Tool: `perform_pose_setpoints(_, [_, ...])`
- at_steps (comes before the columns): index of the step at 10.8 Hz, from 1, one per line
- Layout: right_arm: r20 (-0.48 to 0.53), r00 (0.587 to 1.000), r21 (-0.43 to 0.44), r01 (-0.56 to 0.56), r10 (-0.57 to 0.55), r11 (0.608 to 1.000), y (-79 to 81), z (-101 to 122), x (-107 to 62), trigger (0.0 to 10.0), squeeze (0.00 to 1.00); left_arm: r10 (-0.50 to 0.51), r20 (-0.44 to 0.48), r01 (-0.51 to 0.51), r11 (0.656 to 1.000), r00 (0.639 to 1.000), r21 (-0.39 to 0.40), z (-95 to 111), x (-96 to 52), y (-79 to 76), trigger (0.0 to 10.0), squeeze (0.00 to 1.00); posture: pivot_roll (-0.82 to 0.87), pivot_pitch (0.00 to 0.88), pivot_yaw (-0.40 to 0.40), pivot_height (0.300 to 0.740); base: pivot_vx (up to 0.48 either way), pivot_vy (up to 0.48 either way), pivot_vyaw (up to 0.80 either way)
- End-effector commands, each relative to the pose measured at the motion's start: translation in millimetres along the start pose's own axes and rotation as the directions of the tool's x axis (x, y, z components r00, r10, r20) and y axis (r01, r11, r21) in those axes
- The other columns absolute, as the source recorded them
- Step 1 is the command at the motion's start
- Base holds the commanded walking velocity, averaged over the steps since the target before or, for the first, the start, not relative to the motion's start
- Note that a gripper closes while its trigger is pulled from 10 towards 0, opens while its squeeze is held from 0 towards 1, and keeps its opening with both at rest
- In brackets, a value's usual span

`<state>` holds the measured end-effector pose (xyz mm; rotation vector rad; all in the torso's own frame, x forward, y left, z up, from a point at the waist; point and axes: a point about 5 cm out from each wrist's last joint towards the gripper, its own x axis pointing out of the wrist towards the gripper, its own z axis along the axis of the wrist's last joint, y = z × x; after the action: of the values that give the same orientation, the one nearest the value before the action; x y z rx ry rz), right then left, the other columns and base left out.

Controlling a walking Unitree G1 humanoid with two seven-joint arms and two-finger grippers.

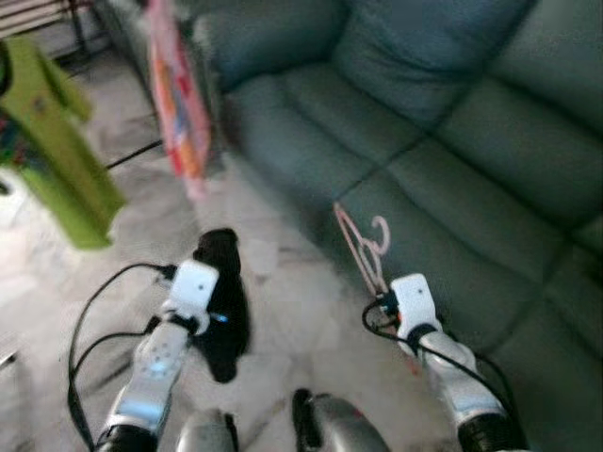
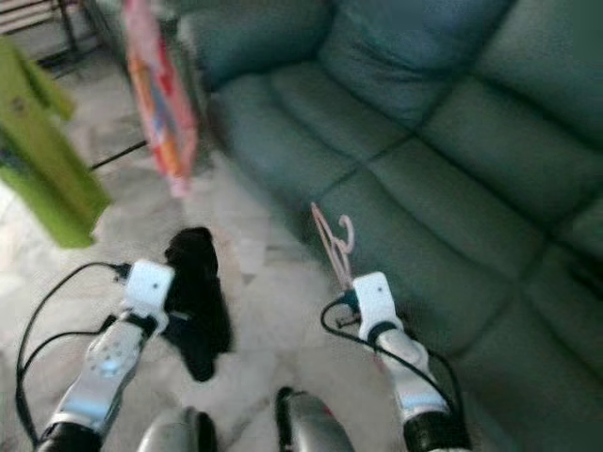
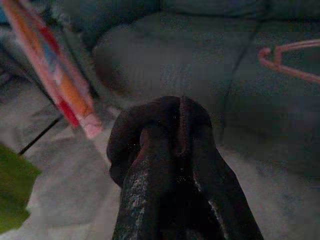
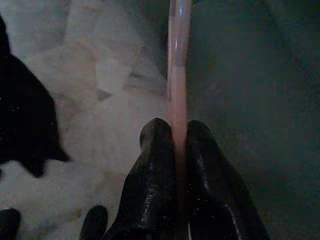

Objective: Hang hanger

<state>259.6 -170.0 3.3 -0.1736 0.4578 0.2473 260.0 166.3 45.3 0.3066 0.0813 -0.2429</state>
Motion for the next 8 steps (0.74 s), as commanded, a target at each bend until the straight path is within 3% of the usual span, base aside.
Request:
perform_pose_setpoints(1, [0.005,1.000,-0.006,-0.015,0.015,1.000,3.3,-0.2,0.8,10.0,0.00,0.012,0.026,-0.013,1.000,1.000,0.015,3.3,1.1,4.7,10.0,0.00,0.05,0.146,-0.086,0.740,0.000,0.000,0.00])
perform_pose_setpoints(4, [0.007,1.000,-0.022,-0.023,0.023,0.999,6.2,2.8,5.4,10.0,0.00,-0.012,0.048,0.013,1.000,0.999,-0.015,5.6,0.7,2.6,10.0,0.00,0.06,0.139,-0.084,0.740,0.000,0.000,0.00])
perform_pose_setpoints(8, [-0.003,1.000,-0.026,-0.023,0.023,0.999,6.5,-2.4,3.2,10.0,0.00,-0.046,0.057,0.048,0.999,0.997,-0.023,6.0,0.5,-3.3,10.0,0.00,0.05,0.140,-0.081,0.740,0.260,0.000,-0.29])
